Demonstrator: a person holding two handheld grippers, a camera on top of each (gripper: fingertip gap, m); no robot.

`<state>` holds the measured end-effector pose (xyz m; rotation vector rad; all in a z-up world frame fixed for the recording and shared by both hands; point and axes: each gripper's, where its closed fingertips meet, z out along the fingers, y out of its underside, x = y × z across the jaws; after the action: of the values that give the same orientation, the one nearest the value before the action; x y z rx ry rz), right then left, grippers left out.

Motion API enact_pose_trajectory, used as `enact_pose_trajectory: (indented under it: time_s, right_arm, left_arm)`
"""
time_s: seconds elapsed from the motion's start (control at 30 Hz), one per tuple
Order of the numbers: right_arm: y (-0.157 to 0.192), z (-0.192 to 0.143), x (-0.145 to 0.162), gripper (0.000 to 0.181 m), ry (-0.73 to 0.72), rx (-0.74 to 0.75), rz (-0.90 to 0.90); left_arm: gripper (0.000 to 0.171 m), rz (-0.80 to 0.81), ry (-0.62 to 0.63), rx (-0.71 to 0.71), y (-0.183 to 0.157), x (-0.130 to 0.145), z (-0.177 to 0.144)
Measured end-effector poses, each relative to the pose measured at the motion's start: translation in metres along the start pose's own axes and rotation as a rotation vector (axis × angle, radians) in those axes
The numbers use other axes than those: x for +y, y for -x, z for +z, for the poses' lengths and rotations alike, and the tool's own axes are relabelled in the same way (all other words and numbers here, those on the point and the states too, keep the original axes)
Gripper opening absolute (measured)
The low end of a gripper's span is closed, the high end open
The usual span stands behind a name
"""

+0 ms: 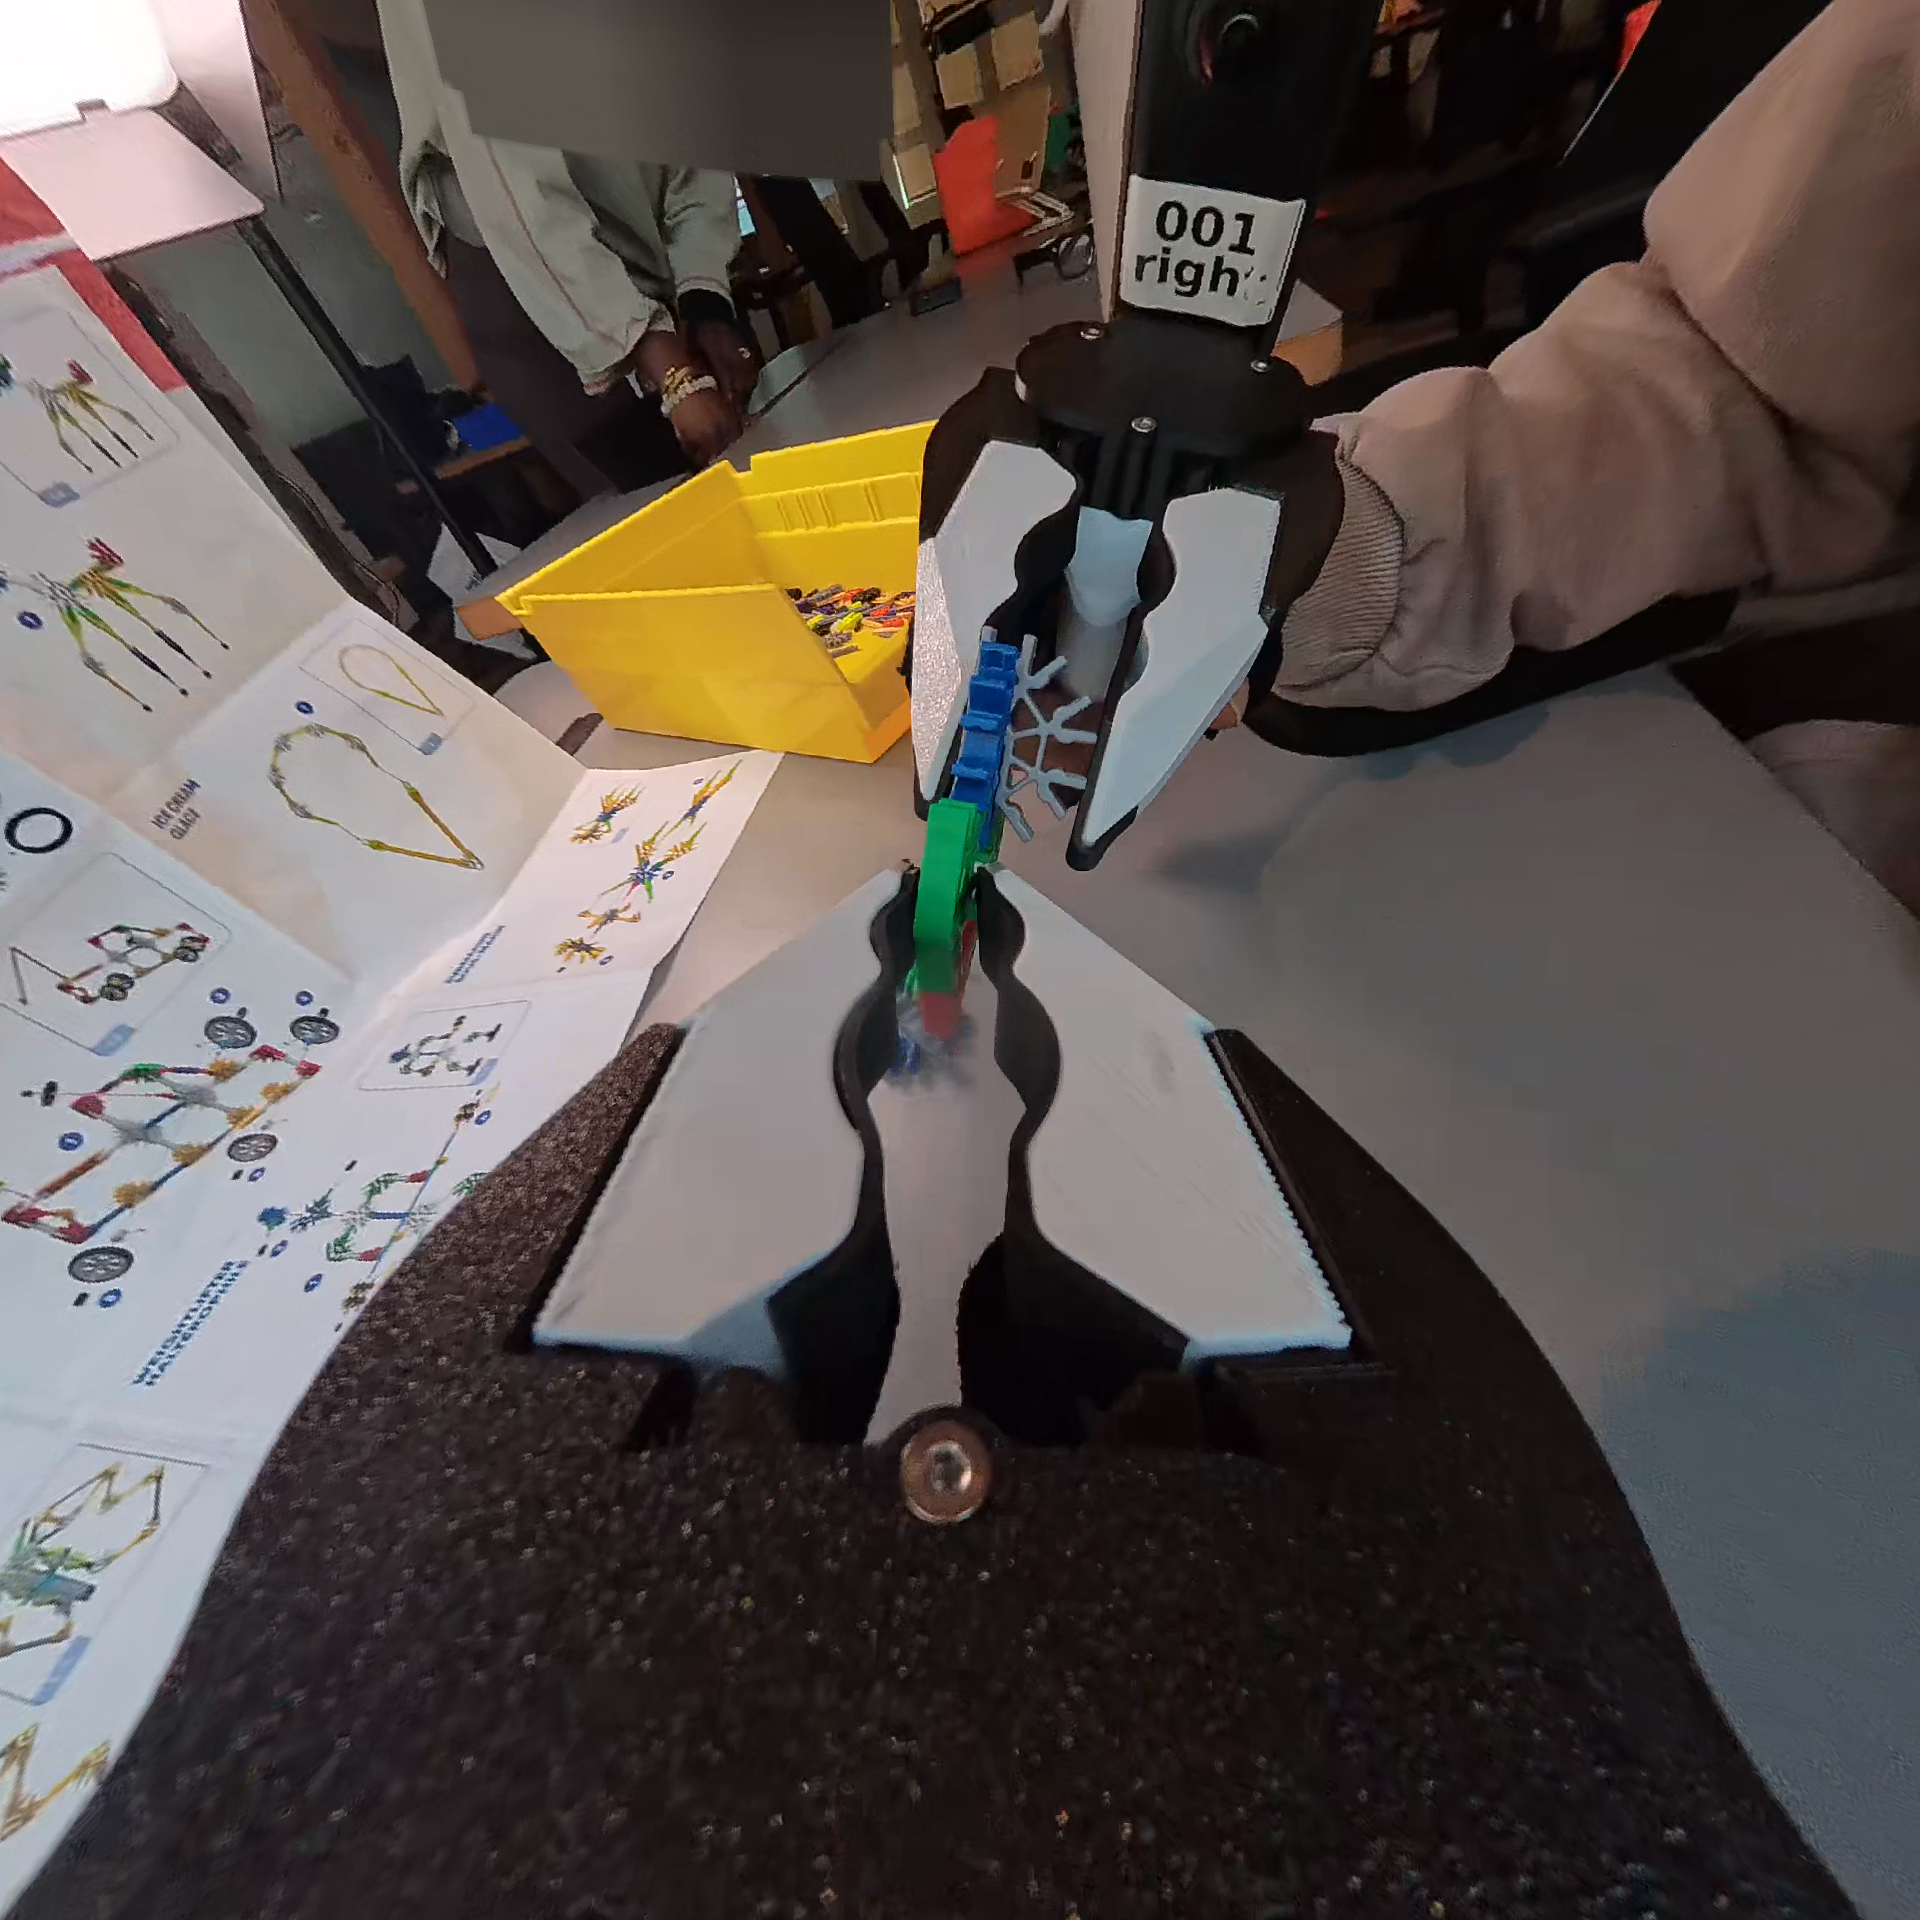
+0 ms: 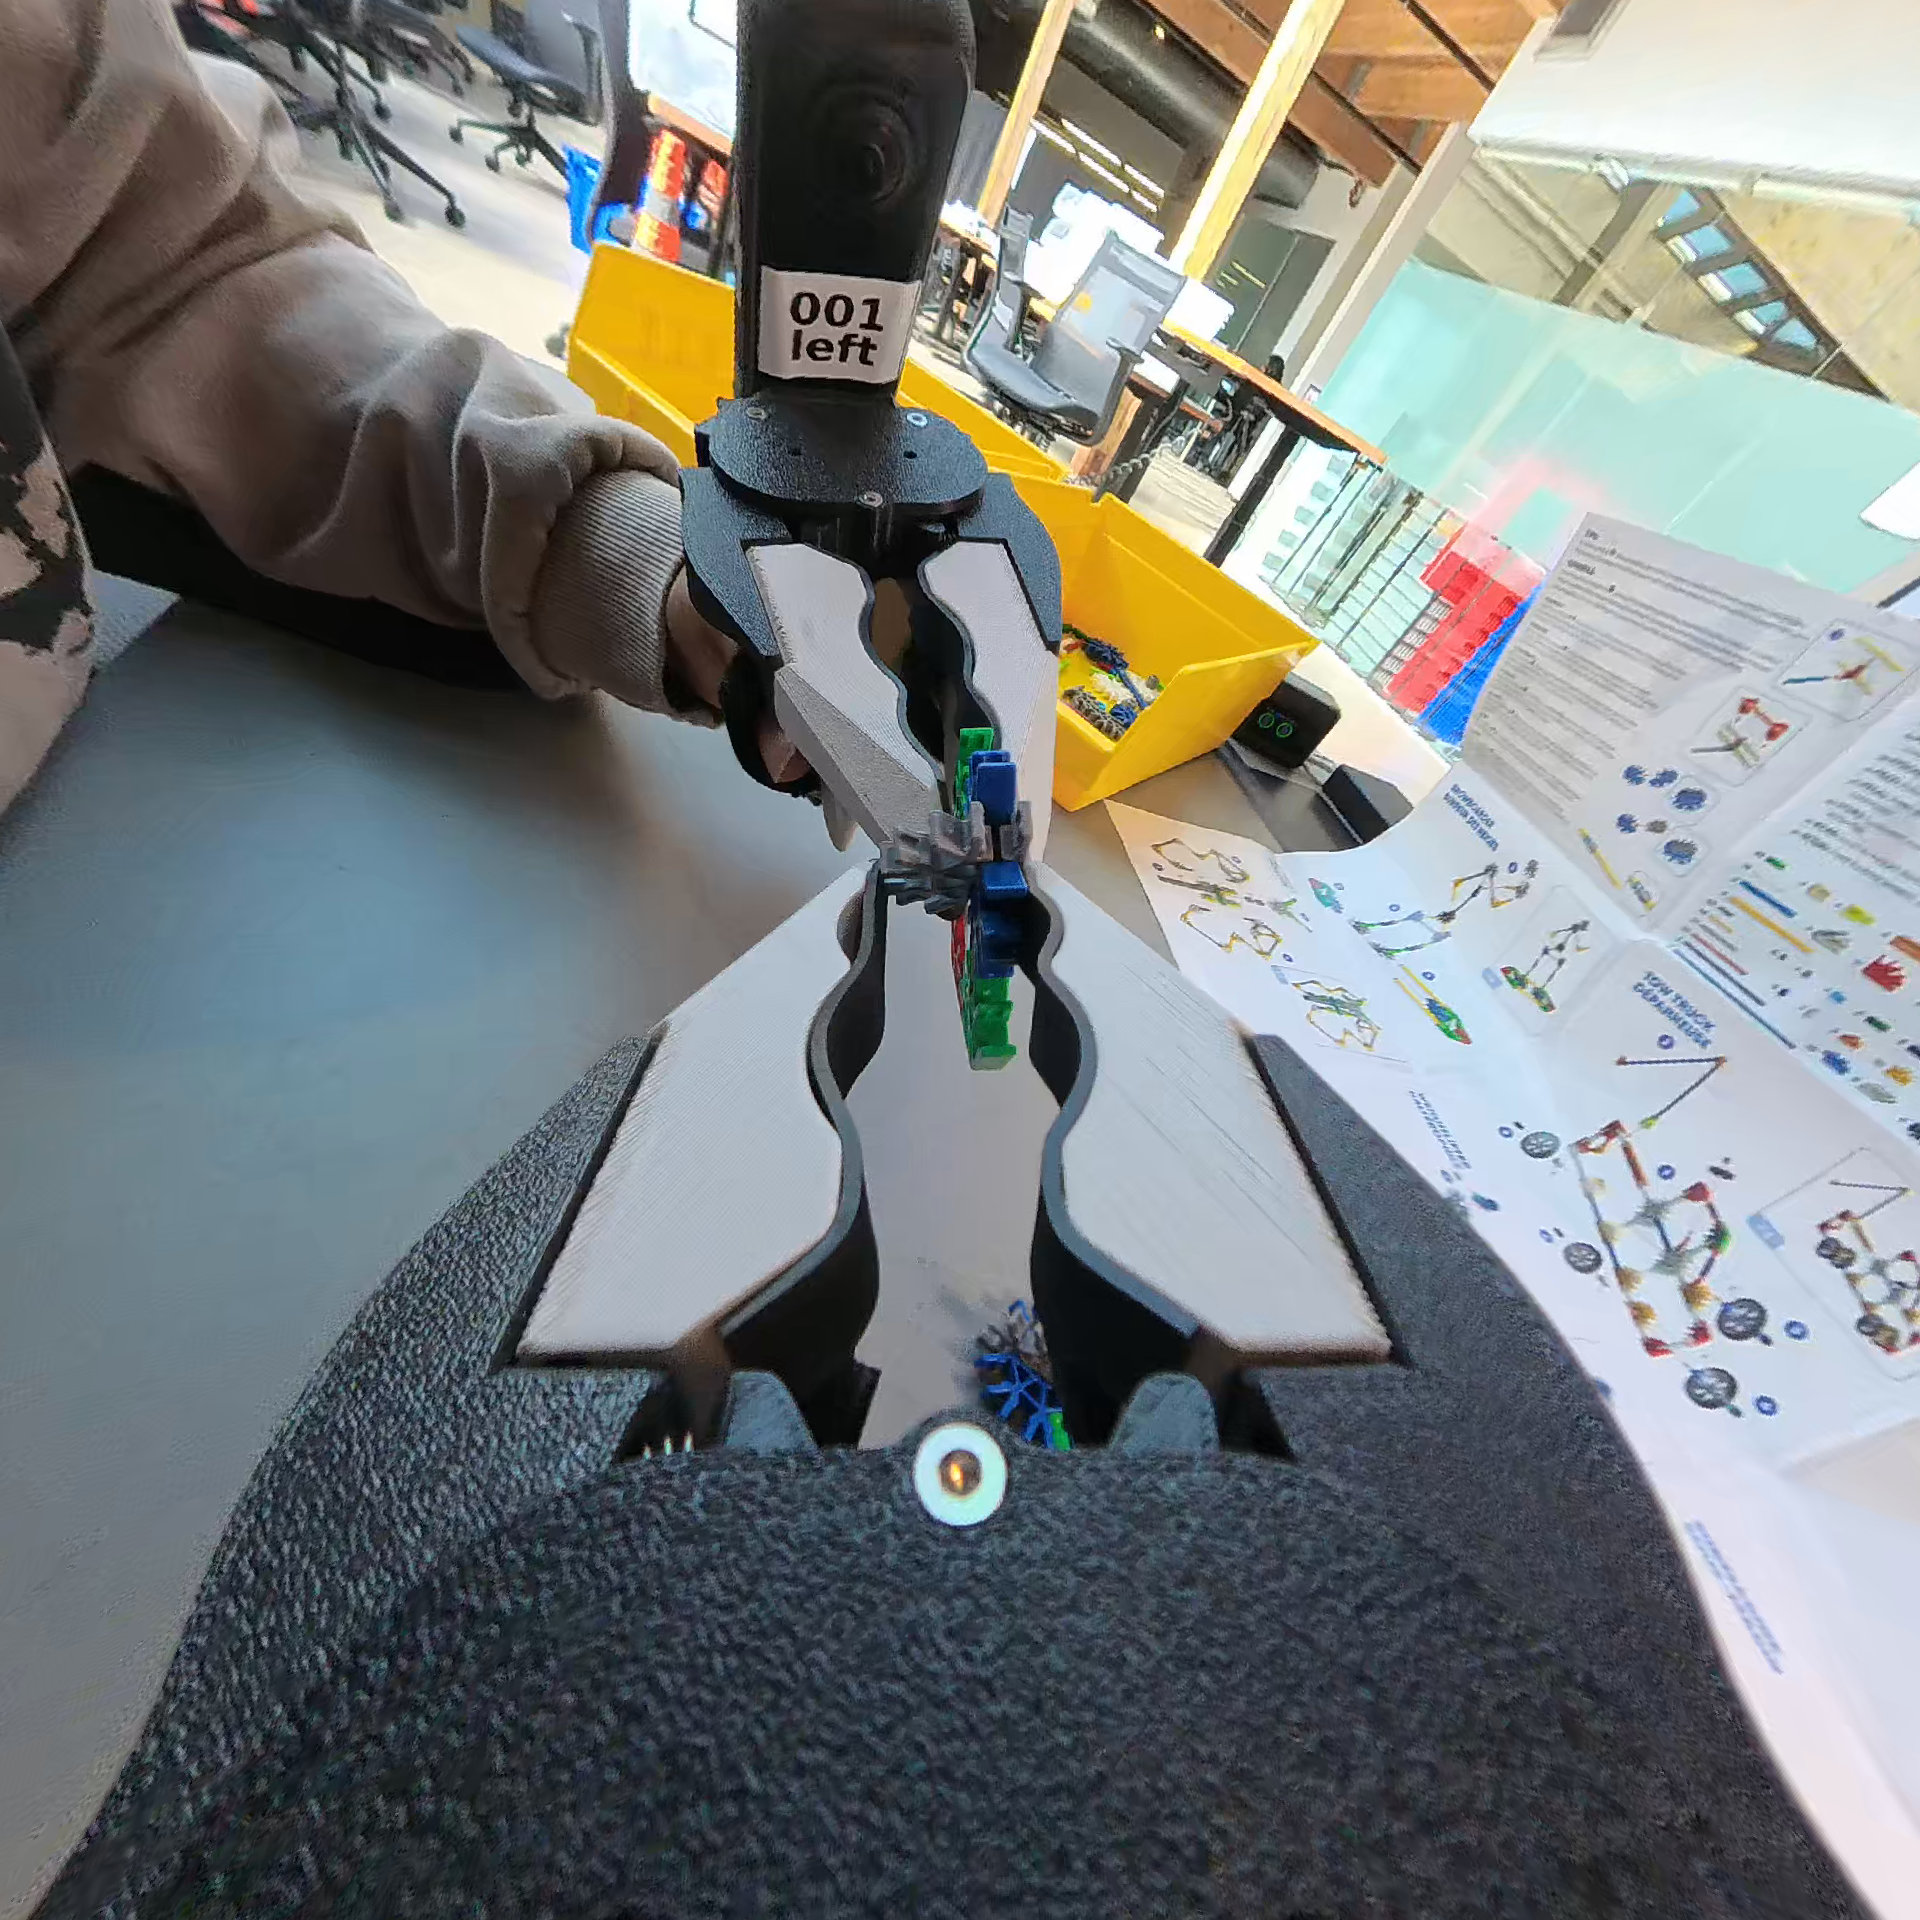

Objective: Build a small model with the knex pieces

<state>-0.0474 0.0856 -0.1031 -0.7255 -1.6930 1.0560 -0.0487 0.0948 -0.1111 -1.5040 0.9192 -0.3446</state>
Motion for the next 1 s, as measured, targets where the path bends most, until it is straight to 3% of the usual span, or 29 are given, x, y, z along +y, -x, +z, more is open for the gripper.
enact_pose_trajectory:
  time_s: [0.2,0.4,0.6,0.8,1.0]
  right_arm:
    - [0.000,0.000,0.003,0.023,0.063,0.042,-0.105]
    - [-0.003,-0.004,-0.007,0.030,-0.034,0.002,0.070]
    - [-0.009,-0.005,-0.003,0.033,-0.017,0.016,0.091]
    - [-0.019,-0.004,0.007,0.037,0.009,0.059,0.127]
    - [-0.019,-0.003,0.014,0.037,0.030,0.042,0.175]
  left_arm:
    - [0.009,0.098,0.003,-0.049,0.002,0.001,0.001]
    - [0.007,0.172,0.016,-0.095,0.003,0.000,0.002]
    - [0.006,0.188,0.043,-0.133,0.010,0.003,0.001]
    - [0.005,-0.054,0.061,-0.095,0.011,0.005,0.004]
    - [0.005,-0.345,0.046,0.030,0.006,0.007,0.008]
